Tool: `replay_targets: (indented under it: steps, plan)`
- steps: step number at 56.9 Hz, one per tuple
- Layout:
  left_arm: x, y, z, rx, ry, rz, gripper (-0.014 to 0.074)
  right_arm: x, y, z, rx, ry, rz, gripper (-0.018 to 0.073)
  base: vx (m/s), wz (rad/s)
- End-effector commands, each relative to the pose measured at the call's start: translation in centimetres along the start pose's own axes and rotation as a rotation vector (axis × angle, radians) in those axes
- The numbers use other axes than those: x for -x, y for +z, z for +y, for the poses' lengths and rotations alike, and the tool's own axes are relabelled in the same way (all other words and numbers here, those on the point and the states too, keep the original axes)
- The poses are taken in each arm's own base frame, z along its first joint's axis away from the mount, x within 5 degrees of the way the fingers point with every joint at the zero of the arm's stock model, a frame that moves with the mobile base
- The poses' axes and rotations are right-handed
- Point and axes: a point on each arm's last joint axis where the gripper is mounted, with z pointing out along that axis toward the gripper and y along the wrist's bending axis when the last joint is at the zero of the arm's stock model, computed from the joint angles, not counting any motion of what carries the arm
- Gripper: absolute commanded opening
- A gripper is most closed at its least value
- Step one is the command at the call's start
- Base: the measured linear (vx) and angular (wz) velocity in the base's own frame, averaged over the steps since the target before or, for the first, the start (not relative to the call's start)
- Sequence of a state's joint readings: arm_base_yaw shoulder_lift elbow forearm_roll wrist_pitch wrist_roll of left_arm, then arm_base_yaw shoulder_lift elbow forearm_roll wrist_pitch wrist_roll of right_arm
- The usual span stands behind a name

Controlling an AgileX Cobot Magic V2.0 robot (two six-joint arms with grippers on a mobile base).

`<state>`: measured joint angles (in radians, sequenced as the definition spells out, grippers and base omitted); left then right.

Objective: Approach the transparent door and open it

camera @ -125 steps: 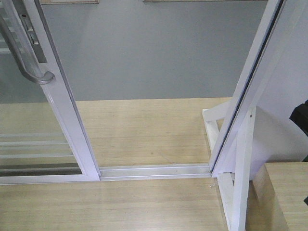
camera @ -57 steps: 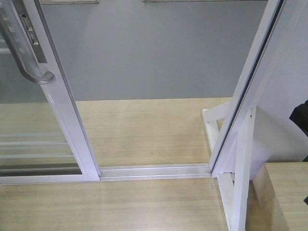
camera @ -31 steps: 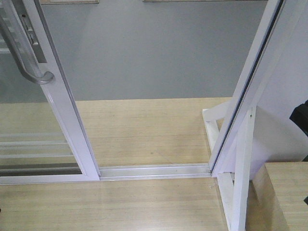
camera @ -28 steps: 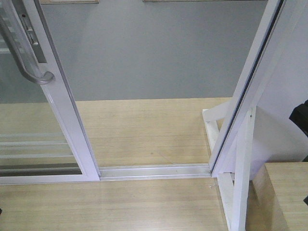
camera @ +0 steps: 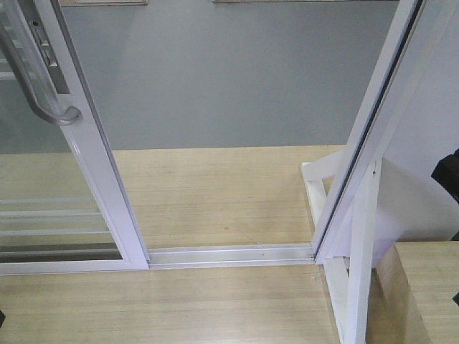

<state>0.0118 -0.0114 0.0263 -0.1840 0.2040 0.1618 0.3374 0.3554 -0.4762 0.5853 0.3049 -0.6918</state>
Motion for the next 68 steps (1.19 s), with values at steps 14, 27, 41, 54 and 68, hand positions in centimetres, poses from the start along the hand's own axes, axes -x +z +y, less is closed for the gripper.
replay_targets:
  steps: [14,27,41,54,68]
  plan:
    - [1.6,-0.4,0.1,0.007,-0.021,-0.114,0.0003,1.4,-0.1,-0.5,-0.043,0.010,-0.073,-0.0004,0.00,0.00]
    - [1.6,-0.4,0.1,0.007,-0.021,-0.114,0.0003,1.3,-0.1,-0.5,-0.045,-0.002,-0.071,-0.0004,0.00,0.00]
    - [1.6,-0.4,0.1,0.007,-0.021,-0.114,0.0003,0.9,-0.1,-1.0,-0.099,-0.019,-0.030,-0.0004,0.00,0.00]
    - [1.6,-0.4,0.1,0.007,-0.021,-0.114,0.0003,0.0,0.1,-1.7,-0.184,-0.063,-0.024,-0.0004,0.00,0.00]
    - [1.6,-0.4,0.1,0.007,-0.021,-0.114,0.0003,-8.1,-0.6,-0.3,-0.184,-0.082,-0.158,-0.0004,0.00,0.00]
